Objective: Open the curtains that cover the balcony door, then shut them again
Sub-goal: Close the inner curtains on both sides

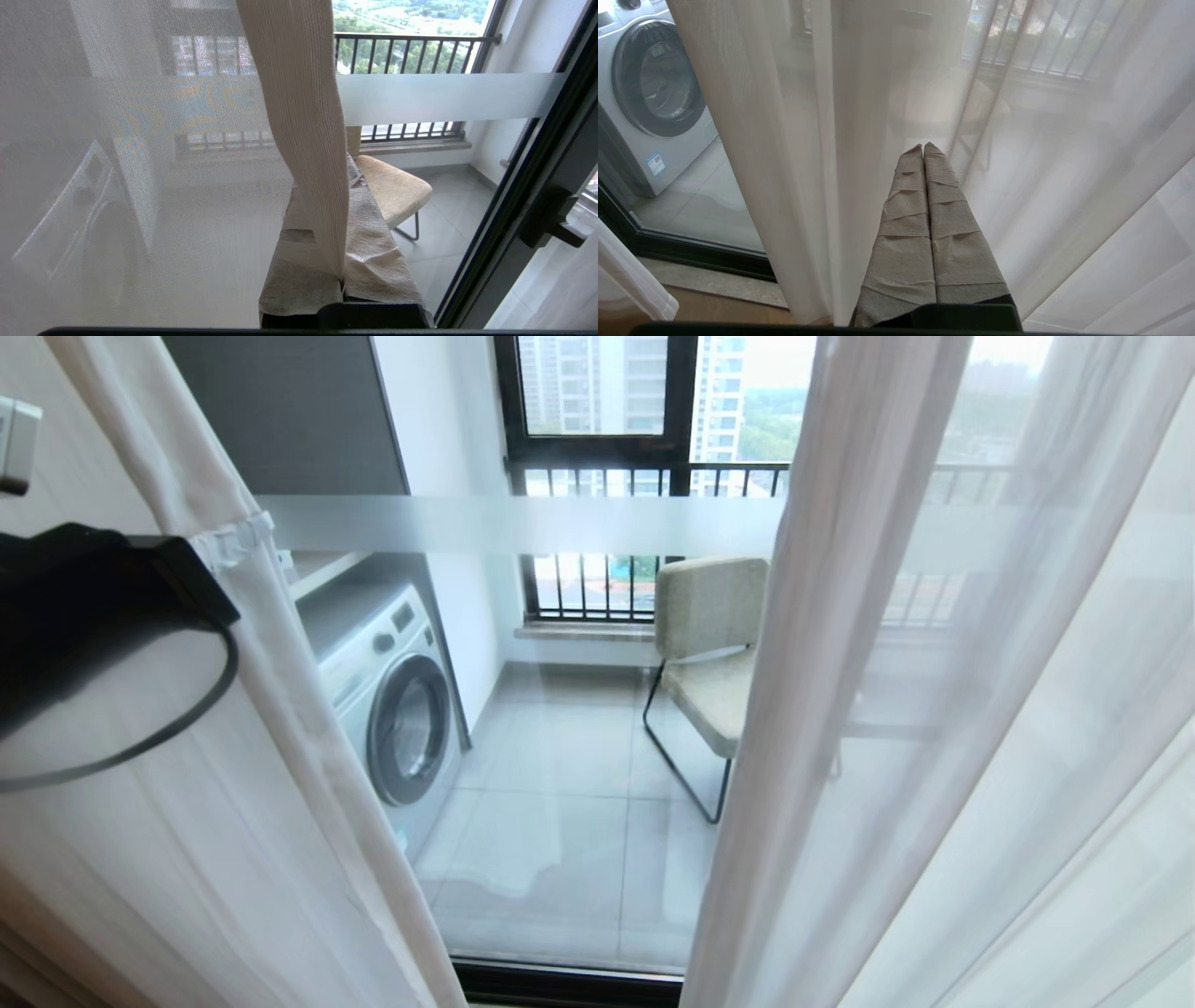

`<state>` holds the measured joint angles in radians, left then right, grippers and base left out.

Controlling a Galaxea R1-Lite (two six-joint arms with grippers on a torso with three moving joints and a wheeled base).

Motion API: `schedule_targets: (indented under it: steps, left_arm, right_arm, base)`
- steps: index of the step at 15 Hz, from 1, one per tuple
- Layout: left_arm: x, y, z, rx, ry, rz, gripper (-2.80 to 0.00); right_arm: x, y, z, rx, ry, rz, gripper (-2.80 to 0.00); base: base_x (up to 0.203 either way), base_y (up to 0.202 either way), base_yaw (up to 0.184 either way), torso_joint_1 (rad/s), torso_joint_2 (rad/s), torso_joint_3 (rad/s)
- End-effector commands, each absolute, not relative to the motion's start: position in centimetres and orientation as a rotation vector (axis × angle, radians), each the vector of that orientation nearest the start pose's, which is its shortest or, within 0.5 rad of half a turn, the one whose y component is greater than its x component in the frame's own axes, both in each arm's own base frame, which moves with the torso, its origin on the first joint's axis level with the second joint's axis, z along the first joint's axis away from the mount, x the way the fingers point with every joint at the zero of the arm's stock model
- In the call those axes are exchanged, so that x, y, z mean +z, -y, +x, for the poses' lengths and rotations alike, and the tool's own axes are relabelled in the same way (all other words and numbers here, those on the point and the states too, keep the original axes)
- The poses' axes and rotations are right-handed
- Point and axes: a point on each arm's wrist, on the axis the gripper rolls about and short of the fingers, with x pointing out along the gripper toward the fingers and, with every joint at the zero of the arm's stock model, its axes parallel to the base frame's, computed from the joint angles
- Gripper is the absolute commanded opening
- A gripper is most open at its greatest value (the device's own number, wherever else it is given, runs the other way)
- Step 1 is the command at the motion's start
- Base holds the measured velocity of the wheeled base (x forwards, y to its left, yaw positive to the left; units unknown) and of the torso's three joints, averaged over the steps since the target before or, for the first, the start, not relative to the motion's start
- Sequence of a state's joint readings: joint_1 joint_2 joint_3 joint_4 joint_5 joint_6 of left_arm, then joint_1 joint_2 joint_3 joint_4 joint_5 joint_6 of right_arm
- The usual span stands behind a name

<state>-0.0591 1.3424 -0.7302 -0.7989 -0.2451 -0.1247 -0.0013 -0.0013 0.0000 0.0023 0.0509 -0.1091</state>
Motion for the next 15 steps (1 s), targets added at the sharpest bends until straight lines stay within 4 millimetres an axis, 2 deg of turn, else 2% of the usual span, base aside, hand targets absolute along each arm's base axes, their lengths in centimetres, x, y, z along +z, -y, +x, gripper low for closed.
schedule_targets:
  steps: [1, 15]
  left_arm:
    - [27.33, 1.82, 21.72, -0.314, 0.174, -0.106, -2.80]
    - [27.37, 2.11, 21.66, -0.326, 0.175, -0.108, -2.80]
  right_arm:
    - [7.52, -0.12, -2.28, 0.052, 0.000, -0.110, -2.80]
    - [7.53, -0.12, -2.28, 0.051, 0.001, -0.110, -2.80]
  base:
    - [0.000, -0.193, 0.001, 0.002, 0.00, -0.002]
    - [0.000, -0.192, 0.002, 0.003, 0.00, 0.003]
